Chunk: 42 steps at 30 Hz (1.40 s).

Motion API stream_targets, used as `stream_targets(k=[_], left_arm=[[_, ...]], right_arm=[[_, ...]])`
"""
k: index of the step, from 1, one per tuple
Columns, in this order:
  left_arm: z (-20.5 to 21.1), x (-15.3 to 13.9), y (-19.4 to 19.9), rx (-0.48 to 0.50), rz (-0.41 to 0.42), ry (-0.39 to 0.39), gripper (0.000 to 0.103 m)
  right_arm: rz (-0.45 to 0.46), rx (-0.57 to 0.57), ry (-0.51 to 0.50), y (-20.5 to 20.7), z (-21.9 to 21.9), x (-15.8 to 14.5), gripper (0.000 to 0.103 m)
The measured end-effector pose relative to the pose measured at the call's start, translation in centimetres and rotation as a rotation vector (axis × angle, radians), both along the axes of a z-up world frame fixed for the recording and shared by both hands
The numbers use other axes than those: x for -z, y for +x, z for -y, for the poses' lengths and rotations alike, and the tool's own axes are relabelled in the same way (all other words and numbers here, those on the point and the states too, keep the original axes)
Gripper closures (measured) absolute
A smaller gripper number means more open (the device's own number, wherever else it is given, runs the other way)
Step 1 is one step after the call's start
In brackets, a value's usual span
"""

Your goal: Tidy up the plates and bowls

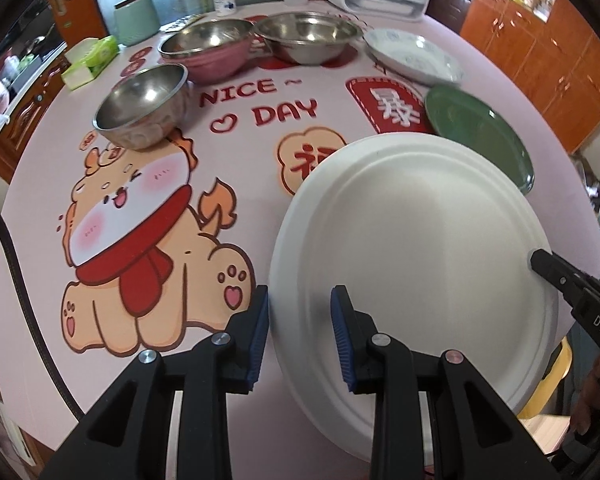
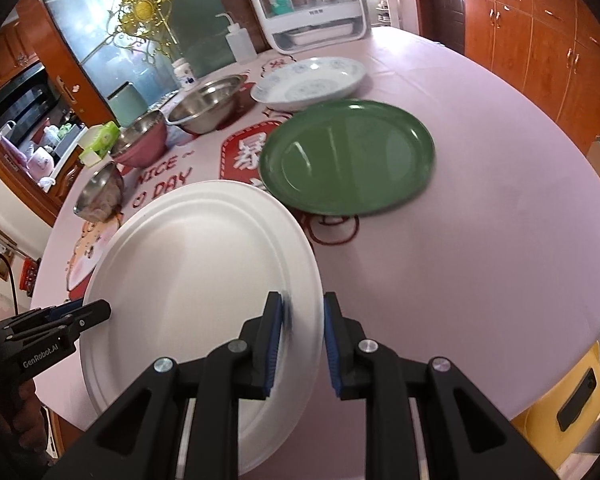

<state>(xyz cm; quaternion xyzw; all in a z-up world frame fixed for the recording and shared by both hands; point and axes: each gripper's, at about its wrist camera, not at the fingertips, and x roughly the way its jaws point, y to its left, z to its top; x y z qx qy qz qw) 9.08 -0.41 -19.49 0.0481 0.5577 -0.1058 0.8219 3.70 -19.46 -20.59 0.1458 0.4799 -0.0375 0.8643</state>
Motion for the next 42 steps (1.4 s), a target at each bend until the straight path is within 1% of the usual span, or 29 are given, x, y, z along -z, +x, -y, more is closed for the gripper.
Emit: stream_targets(k=[4, 8, 12, 18, 19, 20, 21, 22, 25, 26, 27, 28, 31, 33, 35, 38, 40, 42], left_arm=[[0.7, 1.5, 0.2, 0.025, -0.019, 0.019, 0.075], [1.2, 2.5, 0.2, 0.042, -0.032, 0.032, 0.075], [1.3, 3.0, 0.1, 0.056, -0.040, 0.037, 0.075], [1.4, 3.1, -0.4, 0.070, -0.019, 0.038, 0.072], [1.3, 3.0, -0.4, 0.068, -0.014, 0.038, 0.071], [1.3, 2.9, -0.5, 0.067, -0.007, 0.038, 0.068], [1.2, 2.8, -0.6, 0.067, -0.005, 0.038, 0.067], [1.1, 2.7, -0.7, 0.068, -0.002, 0.037, 0.064], [0.8, 2.0, -1.2, 0.067, 0.013, 0.040, 0.057], [0.6, 1.7, -1.3, 0.066, 0.019, 0.037, 0.052], [0.4, 1.4, -1.4, 0.065, 0.022, 0.030, 0.050], [0.2, 1.1, -1.5, 0.067, 0.022, 0.024, 0.048], [0.0, 0.2, -1.9, 0.072, 0.028, 0.015, 0.047], [-0.1, -0.5, -2.2, 0.075, 0.032, 0.002, 0.045], [-0.2, -1.3, -2.6, 0.073, 0.033, -0.020, 0.040], [-0.2, -2.6, -3.0, 0.084, 0.032, -0.056, 0.036], [-0.1, -3.4, -3.2, 0.086, 0.038, -0.060, 0.035], [0.0, -4.2, -3.3, 0.092, 0.038, -0.067, 0.035]], right_arm=[[-0.021, 0.030, 0.001, -0.2, 0.3, 1.2, 0.082], [-0.043, 0.034, -0.012, -0.4, 0.4, 2.0, 0.082], [-0.061, 0.038, -0.015, -0.6, 0.5, 2.5, 0.081], [-0.070, 0.033, -0.042, -0.7, 0.3, 2.6, 0.080], [-0.071, 0.033, -0.047, -0.8, 0.3, 2.7, 0.078], [-0.070, 0.034, -0.055, -0.8, 0.3, 2.7, 0.075], [-0.070, 0.036, -0.064, -0.8, 0.4, 2.7, 0.065], [-0.069, 0.039, -0.066, -0.9, 0.5, 2.7, 0.059], [-0.058, 0.065, -0.060, -1.2, 1.0, 2.3, 0.057], [-0.055, 0.073, -0.058, -1.4, 1.0, 2.1, 0.057], [-0.050, 0.078, -0.056, -1.5, 1.1, 1.9, 0.056], [-0.045, 0.080, -0.056, -1.7, 1.1, 1.6, 0.053], [-0.022, 0.082, -0.062, -2.2, 0.9, 0.6, 0.046], [-0.008, 0.081, -0.065, -2.5, 0.7, -0.1, 0.044], [0.009, 0.080, -0.068, -2.8, 0.6, -0.9, 0.043], [0.037, 0.083, -0.084, -3.2, 0.5, -2.2, 0.037], [0.049, 0.082, -0.095, -3.5, 0.5, -3.0, 0.034], [0.059, 0.077, -0.103, -3.6, 0.6, -3.7, 0.033]])
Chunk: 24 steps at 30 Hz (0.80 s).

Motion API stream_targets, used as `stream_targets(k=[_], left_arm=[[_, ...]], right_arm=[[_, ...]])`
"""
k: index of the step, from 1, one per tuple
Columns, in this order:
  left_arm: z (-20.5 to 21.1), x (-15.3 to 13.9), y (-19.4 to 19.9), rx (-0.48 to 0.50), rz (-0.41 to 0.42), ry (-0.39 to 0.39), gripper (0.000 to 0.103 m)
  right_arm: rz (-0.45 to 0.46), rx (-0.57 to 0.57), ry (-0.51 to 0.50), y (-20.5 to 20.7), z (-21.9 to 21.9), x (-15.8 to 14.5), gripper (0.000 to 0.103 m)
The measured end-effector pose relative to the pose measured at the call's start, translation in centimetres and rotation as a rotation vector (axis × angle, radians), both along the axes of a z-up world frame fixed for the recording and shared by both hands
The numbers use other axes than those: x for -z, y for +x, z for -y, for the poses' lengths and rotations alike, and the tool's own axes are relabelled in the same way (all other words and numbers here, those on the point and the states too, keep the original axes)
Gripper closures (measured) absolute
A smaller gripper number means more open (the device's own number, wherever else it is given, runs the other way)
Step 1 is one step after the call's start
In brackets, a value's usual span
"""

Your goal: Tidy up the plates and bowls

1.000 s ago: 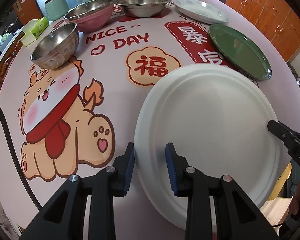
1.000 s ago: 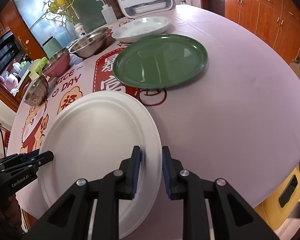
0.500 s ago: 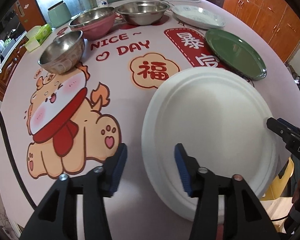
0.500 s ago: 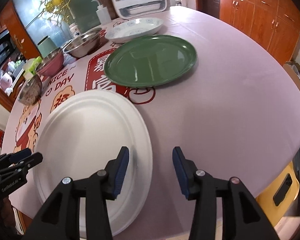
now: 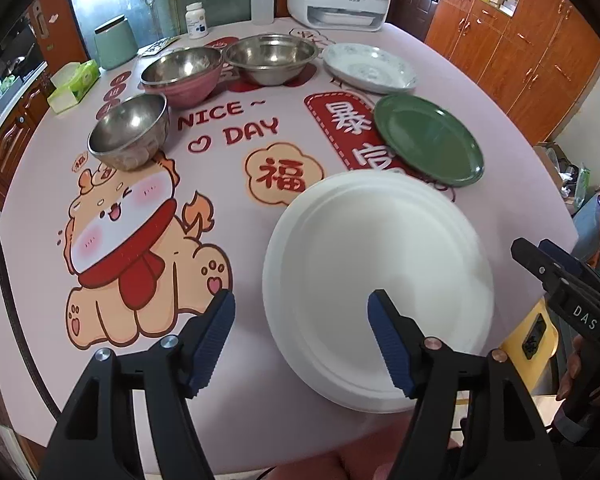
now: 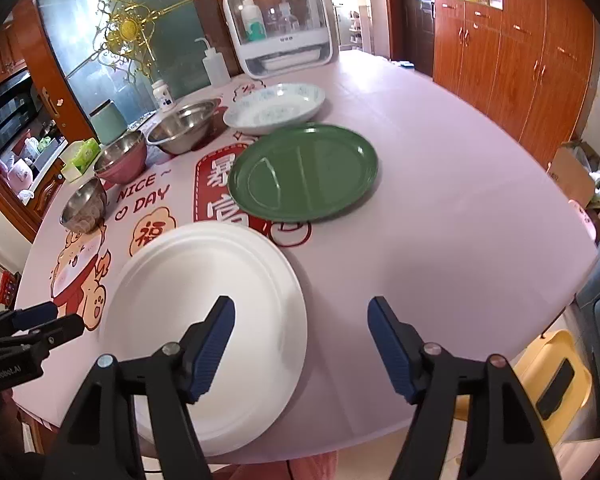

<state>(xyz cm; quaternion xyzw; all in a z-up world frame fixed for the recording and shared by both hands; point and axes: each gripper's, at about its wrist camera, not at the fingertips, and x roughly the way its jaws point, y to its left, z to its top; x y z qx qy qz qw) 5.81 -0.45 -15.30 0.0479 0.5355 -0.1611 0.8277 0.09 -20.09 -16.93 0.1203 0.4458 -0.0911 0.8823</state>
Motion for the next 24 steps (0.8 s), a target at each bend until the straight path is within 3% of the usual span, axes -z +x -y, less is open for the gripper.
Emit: stream_targets(k=[6, 13, 24], left_arm=[[1.0, -2.2, 0.1, 0.013, 0.005, -0.049, 0.031], [2.9, -3.4, 0.9, 0.002, 0.026, -0.036, 0.030], [7.0, -5.7, 3.3, -0.115, 0.072, -0.044, 0.030]], right_arm=[[0.020, 0.000, -0.019, -0.3, 0.8, -1.8, 0.030], [0.022, -0.024, -0.001, 0.5, 2.8, -2.9, 0.028], [0.016, -0.120, 0.036, 3.9, 8.2, -4.6, 0.028]])
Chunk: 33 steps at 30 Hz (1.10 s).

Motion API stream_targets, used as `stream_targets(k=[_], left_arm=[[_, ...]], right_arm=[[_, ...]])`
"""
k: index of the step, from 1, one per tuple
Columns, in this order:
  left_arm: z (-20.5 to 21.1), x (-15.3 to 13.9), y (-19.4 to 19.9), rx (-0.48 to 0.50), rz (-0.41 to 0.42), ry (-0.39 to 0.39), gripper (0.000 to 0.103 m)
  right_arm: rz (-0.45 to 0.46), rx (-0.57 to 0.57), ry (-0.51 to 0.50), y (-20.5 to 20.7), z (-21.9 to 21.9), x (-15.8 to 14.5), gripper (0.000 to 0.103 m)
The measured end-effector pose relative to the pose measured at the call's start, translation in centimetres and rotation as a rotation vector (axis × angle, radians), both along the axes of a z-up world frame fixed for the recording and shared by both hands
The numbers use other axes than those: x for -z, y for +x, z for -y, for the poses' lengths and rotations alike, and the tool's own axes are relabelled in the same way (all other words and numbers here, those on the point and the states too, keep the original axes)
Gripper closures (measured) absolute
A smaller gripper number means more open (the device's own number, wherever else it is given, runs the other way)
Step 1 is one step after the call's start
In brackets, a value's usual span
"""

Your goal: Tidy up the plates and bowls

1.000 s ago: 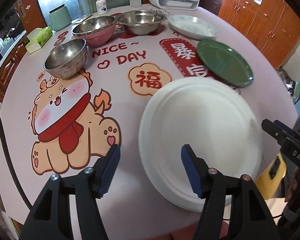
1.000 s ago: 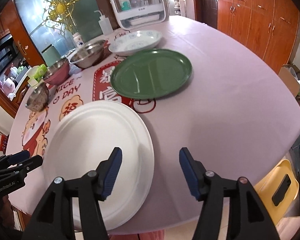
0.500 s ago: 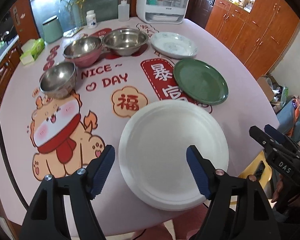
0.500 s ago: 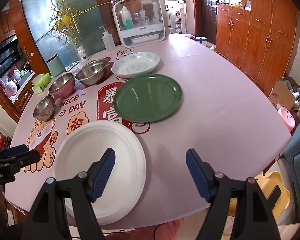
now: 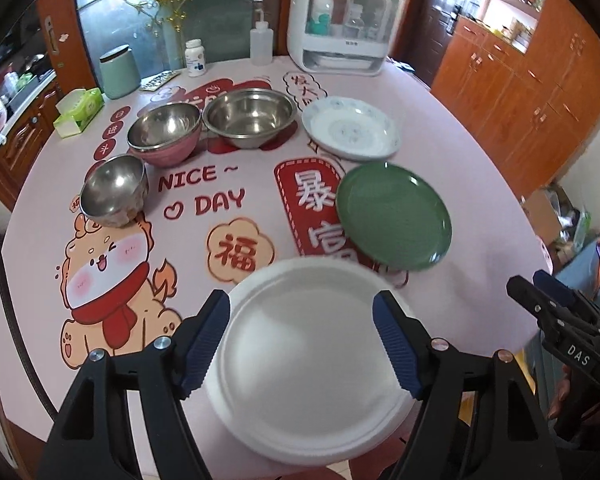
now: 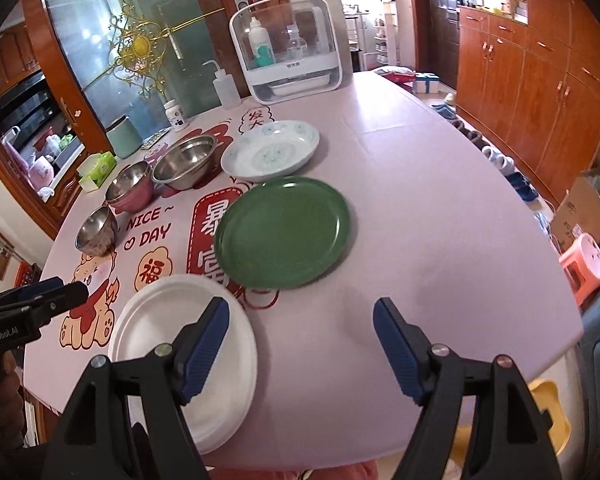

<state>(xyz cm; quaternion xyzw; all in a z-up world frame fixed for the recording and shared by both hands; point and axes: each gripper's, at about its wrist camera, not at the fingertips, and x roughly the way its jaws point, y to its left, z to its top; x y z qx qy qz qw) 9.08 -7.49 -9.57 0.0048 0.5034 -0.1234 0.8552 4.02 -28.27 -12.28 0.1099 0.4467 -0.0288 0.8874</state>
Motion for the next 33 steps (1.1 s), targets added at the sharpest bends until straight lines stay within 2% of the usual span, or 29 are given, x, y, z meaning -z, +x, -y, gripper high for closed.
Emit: stream_targets(k=[13, 20, 33], left_arm=[[4.9, -1.0, 2.7, -0.127, 0.010, -0.037, 0.030], [7.5, -0.7, 4.0, -0.193, -0.021, -0.055, 0.029], [9.9, -1.0, 7.3, -0.316, -0.032, 0.009, 0.029]], right_arm=[[0.013, -0.141, -0.005, 5.1, 5.8, -0.5, 0.028], [0.004, -0.236, -0.022, 7.7, 8.2, -0.5, 0.028], [0.021, -0.373, -0.042, 12.6, 9.6, -1.2, 0.028]])
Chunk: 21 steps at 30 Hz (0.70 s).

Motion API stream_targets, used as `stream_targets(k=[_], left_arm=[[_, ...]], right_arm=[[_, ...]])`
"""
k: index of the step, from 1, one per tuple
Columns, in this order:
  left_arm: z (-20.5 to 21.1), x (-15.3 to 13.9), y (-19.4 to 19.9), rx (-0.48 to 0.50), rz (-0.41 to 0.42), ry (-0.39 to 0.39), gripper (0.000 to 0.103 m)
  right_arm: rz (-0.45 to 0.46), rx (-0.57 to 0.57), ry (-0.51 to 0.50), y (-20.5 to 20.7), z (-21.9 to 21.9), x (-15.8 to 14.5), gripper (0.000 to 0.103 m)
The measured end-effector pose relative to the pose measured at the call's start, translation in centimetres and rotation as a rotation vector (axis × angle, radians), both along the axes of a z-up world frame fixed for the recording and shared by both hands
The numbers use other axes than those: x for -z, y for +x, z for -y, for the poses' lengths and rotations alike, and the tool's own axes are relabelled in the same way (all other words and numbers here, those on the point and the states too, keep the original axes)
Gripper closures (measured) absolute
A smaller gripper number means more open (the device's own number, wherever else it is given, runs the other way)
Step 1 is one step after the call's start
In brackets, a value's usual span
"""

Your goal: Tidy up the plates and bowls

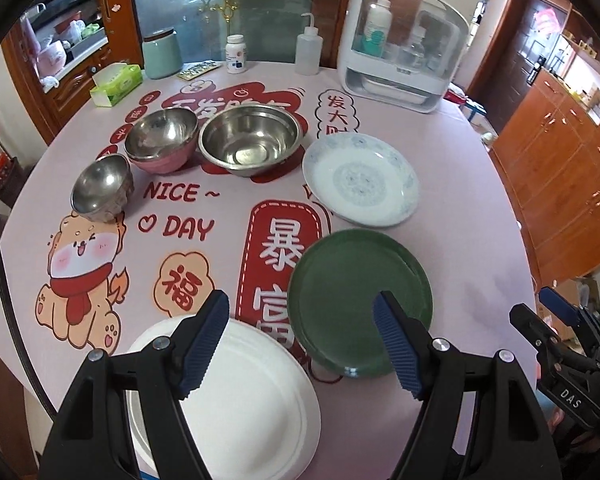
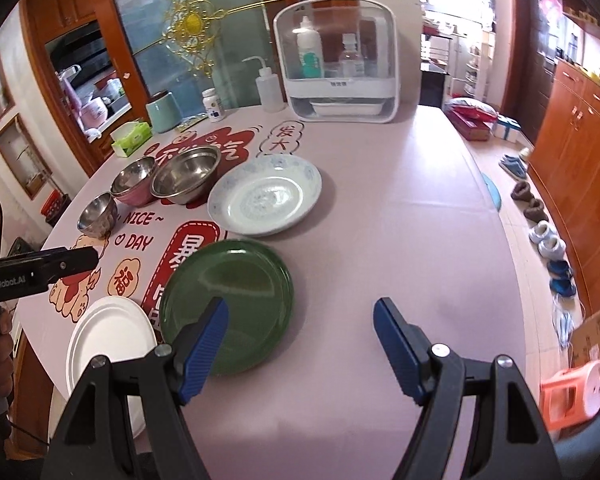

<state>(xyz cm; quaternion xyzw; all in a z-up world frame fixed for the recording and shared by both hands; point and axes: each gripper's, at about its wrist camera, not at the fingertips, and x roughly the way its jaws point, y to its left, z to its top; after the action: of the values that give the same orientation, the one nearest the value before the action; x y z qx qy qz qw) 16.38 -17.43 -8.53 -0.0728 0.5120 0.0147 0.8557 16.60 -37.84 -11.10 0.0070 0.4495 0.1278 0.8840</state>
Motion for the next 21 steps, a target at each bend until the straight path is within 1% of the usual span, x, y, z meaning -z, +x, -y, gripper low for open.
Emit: stream_targets(k=[4, 11, 21], left_arm=[[0.3, -0.5, 1.4, -0.021, 0.001, 0.017, 0.029], [0.5, -1.0, 4.1, -0.045, 0.004, 0.039, 0.029], [0.1, 0.0, 8.2, -0.066, -0.030, 0.033, 0.029]], right_arm=[[0.007, -0.038, 0.007, 1.7, -0.5, -0.2, 0.028], [0.009, -0.068, 0.021, 5.2, -1.1, -0.3, 0.028], [0.013, -0.077, 0.018, 10.1, -1.8, -0.2, 0.028]])
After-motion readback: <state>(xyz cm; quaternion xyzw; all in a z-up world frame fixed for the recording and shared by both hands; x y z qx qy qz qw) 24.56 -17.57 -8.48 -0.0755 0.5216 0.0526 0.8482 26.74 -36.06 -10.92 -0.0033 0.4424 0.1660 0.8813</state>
